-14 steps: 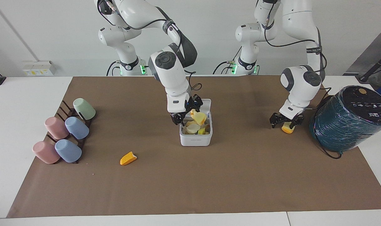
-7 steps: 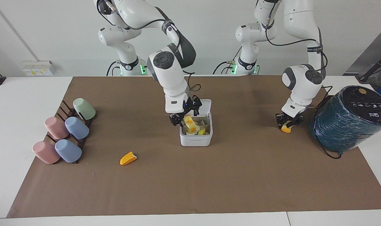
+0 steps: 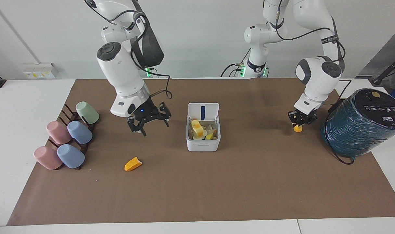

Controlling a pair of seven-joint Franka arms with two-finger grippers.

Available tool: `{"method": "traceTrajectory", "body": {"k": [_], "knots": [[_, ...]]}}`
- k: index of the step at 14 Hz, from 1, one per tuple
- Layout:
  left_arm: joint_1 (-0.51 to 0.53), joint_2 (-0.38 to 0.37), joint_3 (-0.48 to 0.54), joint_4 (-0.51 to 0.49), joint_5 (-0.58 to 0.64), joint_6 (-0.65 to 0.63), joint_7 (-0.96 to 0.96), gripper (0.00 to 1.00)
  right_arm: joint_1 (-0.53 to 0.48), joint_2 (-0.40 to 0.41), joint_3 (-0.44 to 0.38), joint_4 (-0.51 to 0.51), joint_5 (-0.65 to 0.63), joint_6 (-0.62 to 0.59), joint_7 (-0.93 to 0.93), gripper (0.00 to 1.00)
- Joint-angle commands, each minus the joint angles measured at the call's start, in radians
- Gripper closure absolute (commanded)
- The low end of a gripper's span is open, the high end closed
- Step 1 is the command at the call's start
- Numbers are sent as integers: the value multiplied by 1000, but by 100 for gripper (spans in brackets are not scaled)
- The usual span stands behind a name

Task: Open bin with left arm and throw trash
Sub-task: 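Grasp the block with the left gripper while the right gripper reaches the orange, then carry the yellow block over the bin with the left gripper and release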

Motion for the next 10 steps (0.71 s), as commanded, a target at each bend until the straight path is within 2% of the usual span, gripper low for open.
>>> {"method": "traceTrajectory", "body": {"k": [1,3,5,8,10], "knots": [[-87,-15,0,95,20,-119,-129,100,-48,-21,14,-131,-107,169,107,0],[-148,-12,-1,170,12,-207,-217,100,-93,20,14,-150,-107,264,248,0],[-233,1,-1,217,9,-228,-310,100,-119,74,16,-145,-98,326,444,0],[-352,8,-5,231,-73,-172,-448,100,-130,148,18,-124,-66,422,585,0],[-420,27,-6,228,-129,-39,-594,100,-142,227,18,-49,48,439,619,0]]}}
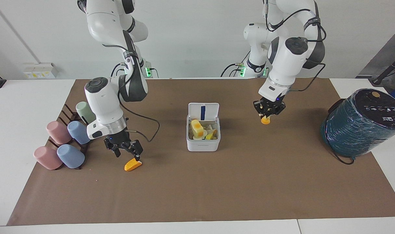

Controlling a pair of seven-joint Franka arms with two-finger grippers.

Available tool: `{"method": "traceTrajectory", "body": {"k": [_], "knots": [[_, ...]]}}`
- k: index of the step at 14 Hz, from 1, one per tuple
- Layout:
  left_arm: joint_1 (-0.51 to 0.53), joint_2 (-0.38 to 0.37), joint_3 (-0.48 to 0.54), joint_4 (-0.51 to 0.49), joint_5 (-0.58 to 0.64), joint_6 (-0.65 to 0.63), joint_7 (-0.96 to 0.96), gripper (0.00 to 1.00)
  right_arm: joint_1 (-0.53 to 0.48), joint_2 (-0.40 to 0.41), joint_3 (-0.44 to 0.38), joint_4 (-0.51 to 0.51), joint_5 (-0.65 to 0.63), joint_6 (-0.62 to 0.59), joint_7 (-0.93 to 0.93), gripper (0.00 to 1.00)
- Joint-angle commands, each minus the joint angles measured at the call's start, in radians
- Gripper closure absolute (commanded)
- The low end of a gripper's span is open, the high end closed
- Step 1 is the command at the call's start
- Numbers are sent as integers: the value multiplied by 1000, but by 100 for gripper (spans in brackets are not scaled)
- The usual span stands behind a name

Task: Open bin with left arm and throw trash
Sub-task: 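Carry the yellow block over the bin with the left gripper and release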

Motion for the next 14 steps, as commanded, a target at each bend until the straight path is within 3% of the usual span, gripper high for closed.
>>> {"method": "traceTrajectory", "body": {"k": [1,3,6,13,14], "knots": [[-80,40,16,16,-64,152,-149,100,-21,99,15,91,125,19,42,0],[-119,64,16,21,-125,261,-192,100,-33,120,15,80,131,32,42,0],[-168,84,14,22,-194,353,-203,100,-36,117,11,65,108,-60,39,0],[-247,113,16,18,-208,446,-281,100,-43,113,8,48,91,-88,42,0],[-252,113,14,18,-208,446,-283,94,-43,113,8,47,91,-88,41,18]]}}
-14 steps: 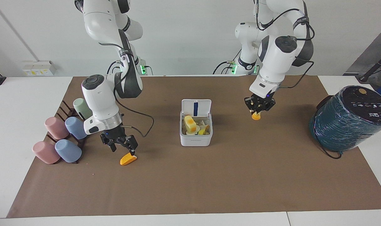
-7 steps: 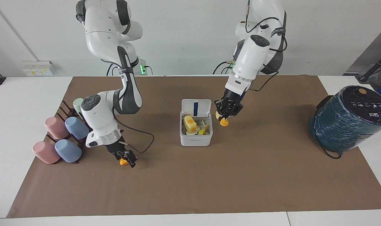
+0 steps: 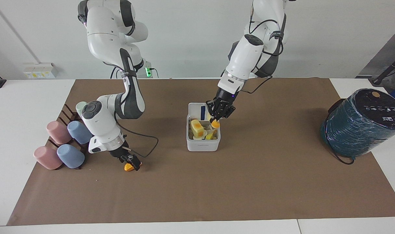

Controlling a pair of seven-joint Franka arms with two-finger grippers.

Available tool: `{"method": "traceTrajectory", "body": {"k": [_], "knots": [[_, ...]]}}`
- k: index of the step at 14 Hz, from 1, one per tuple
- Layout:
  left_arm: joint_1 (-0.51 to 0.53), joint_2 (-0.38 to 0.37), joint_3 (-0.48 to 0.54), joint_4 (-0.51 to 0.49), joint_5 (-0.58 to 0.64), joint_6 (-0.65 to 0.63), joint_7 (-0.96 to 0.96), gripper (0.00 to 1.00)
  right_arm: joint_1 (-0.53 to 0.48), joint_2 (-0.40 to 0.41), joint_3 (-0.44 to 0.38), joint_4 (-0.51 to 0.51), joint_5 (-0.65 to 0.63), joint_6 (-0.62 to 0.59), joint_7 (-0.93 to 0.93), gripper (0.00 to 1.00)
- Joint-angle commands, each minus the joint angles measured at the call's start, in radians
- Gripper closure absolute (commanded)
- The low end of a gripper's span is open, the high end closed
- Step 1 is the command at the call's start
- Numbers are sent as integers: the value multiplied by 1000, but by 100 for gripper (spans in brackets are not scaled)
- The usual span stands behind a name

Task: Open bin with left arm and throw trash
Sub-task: 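Carry the yellow block over the bin with the left gripper and release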

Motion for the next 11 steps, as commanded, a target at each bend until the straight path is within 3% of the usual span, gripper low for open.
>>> {"method": "traceTrajectory", "body": {"k": [1,2,3,4,11], "knots": [[-35,16,16,11,-20,30,0,78,-12,-5,10,-9,-15,-5,17,53],[-51,16,16,6,-20,53,-3,42,-12,-5,10,-10,-17,-11,9,94],[-61,16,16,0,-20,76,0,6,-14,-6,10,-9,-17,-23,7,100],[-62,16,16,-2,-20,80,1,0,-15,-6,10,-9,-17,-28,7,100],[-62,10,19,6,-15,20,-6,0,-12,-17,8,-1,-18,-48,7,100]]}}
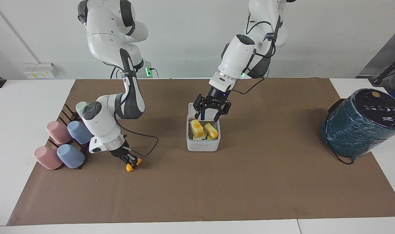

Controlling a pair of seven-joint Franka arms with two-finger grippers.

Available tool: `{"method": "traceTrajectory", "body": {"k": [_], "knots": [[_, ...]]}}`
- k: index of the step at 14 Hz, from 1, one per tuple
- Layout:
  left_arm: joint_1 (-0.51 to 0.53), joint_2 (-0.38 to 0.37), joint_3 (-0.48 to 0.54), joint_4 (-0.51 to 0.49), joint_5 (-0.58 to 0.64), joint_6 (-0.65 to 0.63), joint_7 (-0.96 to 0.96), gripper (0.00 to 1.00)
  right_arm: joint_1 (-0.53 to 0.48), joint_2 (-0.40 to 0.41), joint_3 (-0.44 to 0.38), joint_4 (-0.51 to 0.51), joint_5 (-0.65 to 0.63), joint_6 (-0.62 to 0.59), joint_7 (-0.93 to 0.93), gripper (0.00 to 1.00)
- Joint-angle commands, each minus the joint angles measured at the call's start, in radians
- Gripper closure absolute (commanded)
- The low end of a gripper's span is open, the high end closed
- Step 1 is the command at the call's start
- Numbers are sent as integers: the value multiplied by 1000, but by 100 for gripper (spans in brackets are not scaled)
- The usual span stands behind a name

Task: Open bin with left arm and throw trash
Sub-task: 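Carry the yellow block over the bin with the left gripper and release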

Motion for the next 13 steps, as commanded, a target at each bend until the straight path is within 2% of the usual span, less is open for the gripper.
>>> {"method": "traceTrajectory", "body": {"k": [1,5,8,11,13], "knots": [[-13,-11,19,9,-6,-86,2,0,-5,-33,8,14,-17,-67,9,100],[50,-120,26,3,37,-308,82,0,9,-144,24,66,-16,-251,67,100],[125,-218,24,-3,151,-528,163,0,76,-144,27,181,1,-342,214,100],[206,-279,24,-6,253,-661,215,0,157,-135,54,199,7,-278,403,100],[278,-307,24,-5,260,-680,318,0,208,-130,74,201,53,-219,502,100]]}}
